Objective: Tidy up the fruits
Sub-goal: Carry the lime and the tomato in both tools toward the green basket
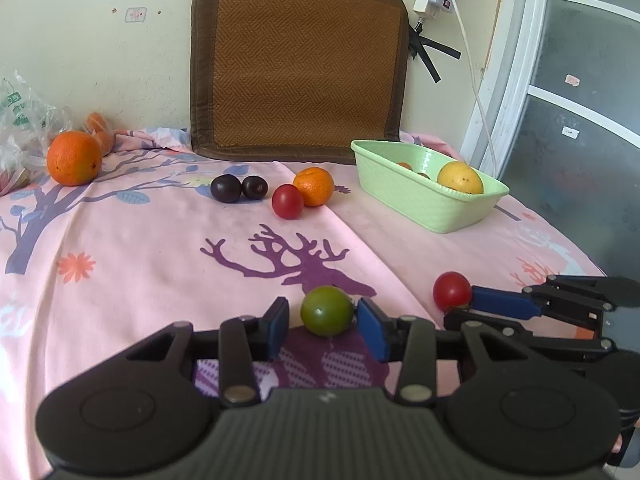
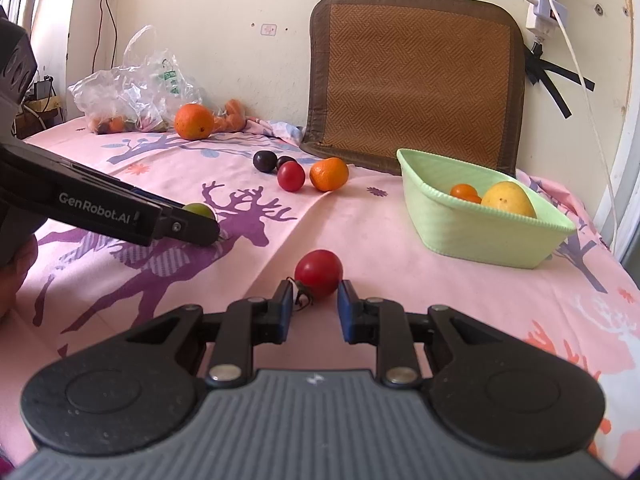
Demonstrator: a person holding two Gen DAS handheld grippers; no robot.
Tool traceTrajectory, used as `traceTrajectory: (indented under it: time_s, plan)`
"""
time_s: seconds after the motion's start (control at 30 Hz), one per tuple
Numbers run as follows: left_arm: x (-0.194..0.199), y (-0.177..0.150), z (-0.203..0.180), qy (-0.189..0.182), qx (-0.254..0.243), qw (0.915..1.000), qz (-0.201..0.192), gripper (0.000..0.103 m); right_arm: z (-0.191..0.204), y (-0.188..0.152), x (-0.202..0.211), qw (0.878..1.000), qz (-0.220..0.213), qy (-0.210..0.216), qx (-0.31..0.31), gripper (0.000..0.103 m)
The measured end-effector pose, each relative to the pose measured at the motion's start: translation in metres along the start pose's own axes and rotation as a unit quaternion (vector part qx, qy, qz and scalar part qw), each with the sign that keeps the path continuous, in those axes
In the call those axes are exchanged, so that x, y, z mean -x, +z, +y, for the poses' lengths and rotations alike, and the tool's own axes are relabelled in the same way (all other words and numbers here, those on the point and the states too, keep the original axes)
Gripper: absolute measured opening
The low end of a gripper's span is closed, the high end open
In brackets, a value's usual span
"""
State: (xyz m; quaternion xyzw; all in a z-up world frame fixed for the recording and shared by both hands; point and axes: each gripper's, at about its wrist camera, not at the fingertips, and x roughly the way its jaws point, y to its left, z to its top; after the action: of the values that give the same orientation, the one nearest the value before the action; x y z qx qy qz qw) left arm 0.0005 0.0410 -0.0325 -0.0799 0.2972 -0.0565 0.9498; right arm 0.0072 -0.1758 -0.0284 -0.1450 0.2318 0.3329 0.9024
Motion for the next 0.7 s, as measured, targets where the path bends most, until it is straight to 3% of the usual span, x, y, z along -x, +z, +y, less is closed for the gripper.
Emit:
traceTrajectory:
  time_s: [0.43,0.53,0.57,0.6,0.67,0.7]
  plan:
    - [-0.0013,0.0004,-0.0022,-0.002,-0.007,1.0000,0.004,0.043,-0.0010,-0.0006,-0.0010,1.000,-0.001,0.005,-0.003,0.028]
    - [-0.0025,0.0003,-0.0047,0.001,-0.013,0.9999,0.005,0.038,-0.0027,0.0008,-0.0022,1.000,0.002,0.013,-0.009,0.028]
    - [-0.0030,0.0005,-0.0058,0.000,-0.015,0.9999,0.006,0.029,-0.0037,0.0016,-0.0029,1.000,0.004,0.016,-0.012,0.028]
    - [-0.0033,0.0009,-0.0067,-0.001,-0.017,0.9998,0.007,0.029,-0.0046,0.0025,-0.0043,1.000,0.007,0.020,-0.016,0.027]
    - [-0.0049,0.0047,-0.0069,-0.011,-0.013,0.9998,0.011,0.029,-0.0069,0.0044,-0.0061,0.999,0.010,0.028,-0.022,0.021]
    - [-0.0051,0.0080,-0.0075,-0.019,-0.010,0.9997,0.011,0.029,-0.0079,0.0054,-0.0062,0.999,0.007,0.029,-0.024,0.010]
